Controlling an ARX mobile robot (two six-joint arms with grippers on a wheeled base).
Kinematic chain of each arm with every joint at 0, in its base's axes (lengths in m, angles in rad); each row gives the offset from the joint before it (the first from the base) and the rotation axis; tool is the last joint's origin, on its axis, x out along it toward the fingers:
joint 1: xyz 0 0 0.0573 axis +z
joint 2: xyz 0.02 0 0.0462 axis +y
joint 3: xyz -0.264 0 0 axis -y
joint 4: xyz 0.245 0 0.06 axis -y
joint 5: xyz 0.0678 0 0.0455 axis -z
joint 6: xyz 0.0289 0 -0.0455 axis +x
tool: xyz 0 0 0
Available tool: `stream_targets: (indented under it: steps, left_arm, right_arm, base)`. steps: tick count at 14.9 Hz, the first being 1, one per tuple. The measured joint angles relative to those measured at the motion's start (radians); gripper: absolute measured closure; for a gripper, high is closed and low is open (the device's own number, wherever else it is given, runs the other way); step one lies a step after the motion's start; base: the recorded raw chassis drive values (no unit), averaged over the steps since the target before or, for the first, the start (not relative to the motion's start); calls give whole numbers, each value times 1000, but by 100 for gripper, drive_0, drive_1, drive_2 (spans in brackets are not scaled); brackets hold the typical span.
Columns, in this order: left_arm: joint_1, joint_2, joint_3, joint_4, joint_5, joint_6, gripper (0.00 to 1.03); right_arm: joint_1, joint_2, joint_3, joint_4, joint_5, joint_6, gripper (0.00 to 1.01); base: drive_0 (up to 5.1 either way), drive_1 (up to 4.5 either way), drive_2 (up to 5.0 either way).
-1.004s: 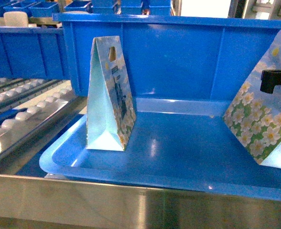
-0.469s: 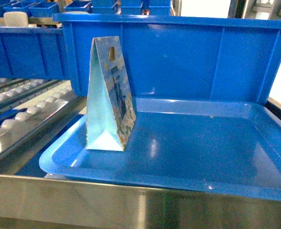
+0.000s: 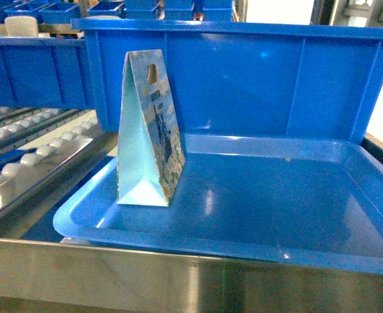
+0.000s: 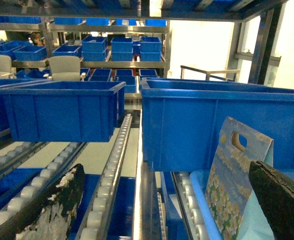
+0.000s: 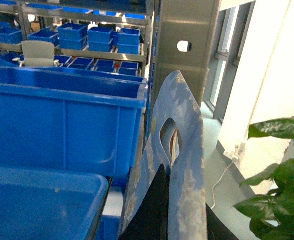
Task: Move flower gift bag to table near conveyor
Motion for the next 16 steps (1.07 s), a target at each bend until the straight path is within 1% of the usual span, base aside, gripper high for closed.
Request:
stream_targets:
  steps: [1,2,4,10,11,12,13,15,16]
  left_arm:
    - [0,0,0,0,0,0,5]
    - [0,0,0,0,0,0,5]
    - [0,0,0,0,0,0,5]
    - [-6,3,0,4,-6,0,5]
    - [-40,52,11,61,-35,0,5]
    - [-77,123,52,115,-59,-1,5]
    - [-101,203,89,171,-77,-2,5]
    - [-154,340,152,251,-132,-1,5]
    - [-190,401,196,286,-154,0,5]
  right_arm:
    - [-16,-51,-22,-35,-4,0,99]
    - [-21,-104,-45,-64,-8,-1,99]
    - [-13,-162,-70,-54,-5,-9,99]
    - [-13,-160,-70,-55,-5,-14,99]
    - [-13,-160,-70,-55,-5,-14,99]
    - [-13,-160,-70,-55,-5,-14,99]
    - [-13,-160,-70,-55,-5,-14,99]
    - [-13,-160,-70,-55,-5,-14,99]
    - [-13,-160,-70,-55,-5,-14,99]
  base:
    - [0,0,0]
    - [0,0,0]
    - [0,0,0]
    - [0,0,0]
    - [0,0,0]
    - [0,0,0]
    - [0,0,0]
    - [0,0,0]
    - [0,0,0]
